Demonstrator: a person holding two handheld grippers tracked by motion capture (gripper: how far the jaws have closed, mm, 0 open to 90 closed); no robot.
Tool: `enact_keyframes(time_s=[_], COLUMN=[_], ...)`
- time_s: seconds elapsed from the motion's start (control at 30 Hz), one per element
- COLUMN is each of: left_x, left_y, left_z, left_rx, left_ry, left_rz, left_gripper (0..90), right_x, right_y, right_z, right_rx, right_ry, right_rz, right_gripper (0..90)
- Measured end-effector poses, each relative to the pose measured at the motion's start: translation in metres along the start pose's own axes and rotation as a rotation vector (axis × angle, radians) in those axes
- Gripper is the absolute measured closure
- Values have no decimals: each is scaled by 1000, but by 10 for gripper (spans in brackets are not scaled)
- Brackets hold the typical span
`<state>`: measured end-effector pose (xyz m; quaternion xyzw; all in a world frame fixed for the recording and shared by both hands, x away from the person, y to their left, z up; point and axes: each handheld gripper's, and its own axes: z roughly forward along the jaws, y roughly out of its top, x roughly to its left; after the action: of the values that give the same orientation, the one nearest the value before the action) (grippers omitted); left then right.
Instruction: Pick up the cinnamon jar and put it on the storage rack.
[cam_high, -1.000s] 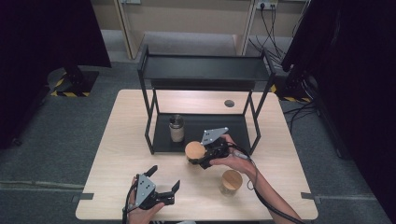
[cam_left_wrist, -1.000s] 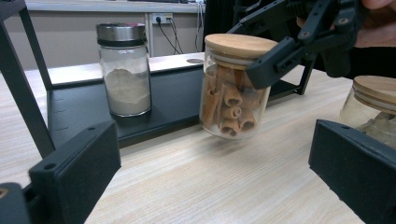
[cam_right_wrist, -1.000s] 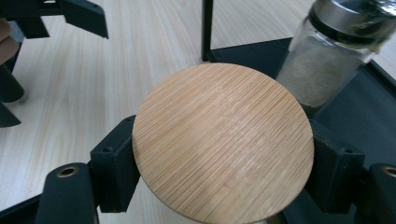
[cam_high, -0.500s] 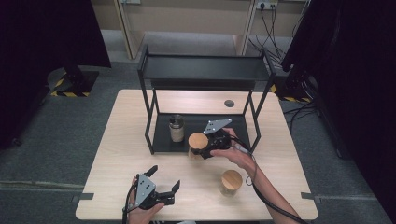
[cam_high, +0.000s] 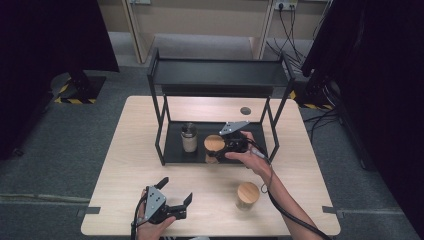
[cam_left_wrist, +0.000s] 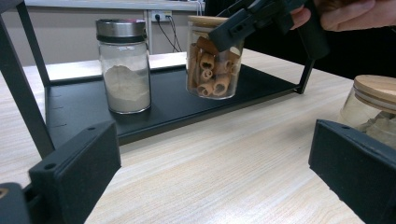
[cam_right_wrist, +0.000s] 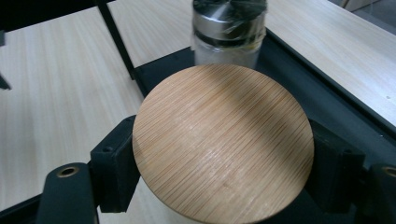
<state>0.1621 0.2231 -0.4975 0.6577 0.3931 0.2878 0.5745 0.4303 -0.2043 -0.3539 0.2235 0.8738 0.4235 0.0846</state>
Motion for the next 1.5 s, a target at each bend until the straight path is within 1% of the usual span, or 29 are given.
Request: enact_keyframes(time_s=[0.23, 0.47, 0.7, 0.87, 1.17, 1.5], left_x=[0, 0, 0, 0, 0, 1], left_y=[0, 0, 0, 0, 0, 0], left_z=[0, 0, 0, 0, 0, 0], left_rx=[-1, -1, -1, -2, -3, -4], left_ry=[-2, -2, -4, -3, -2, -4], left_rz=[2, 2, 3, 4, 3, 2], left_gripper=[12, 12, 12, 11, 12, 12], right_x=[-2, -7, -10, -10, -12, -13], right_y=[5, 7, 8, 13, 16, 17], right_z=[6, 13, 22, 26, 36, 47], right_rx=[2, 9, 18, 25, 36, 54], right_ry=[-40, -56, -84, -98, -110, -123], right_rz=[41, 72, 84, 87, 101, 94], right_gripper=[243, 244, 243, 243, 243, 243])
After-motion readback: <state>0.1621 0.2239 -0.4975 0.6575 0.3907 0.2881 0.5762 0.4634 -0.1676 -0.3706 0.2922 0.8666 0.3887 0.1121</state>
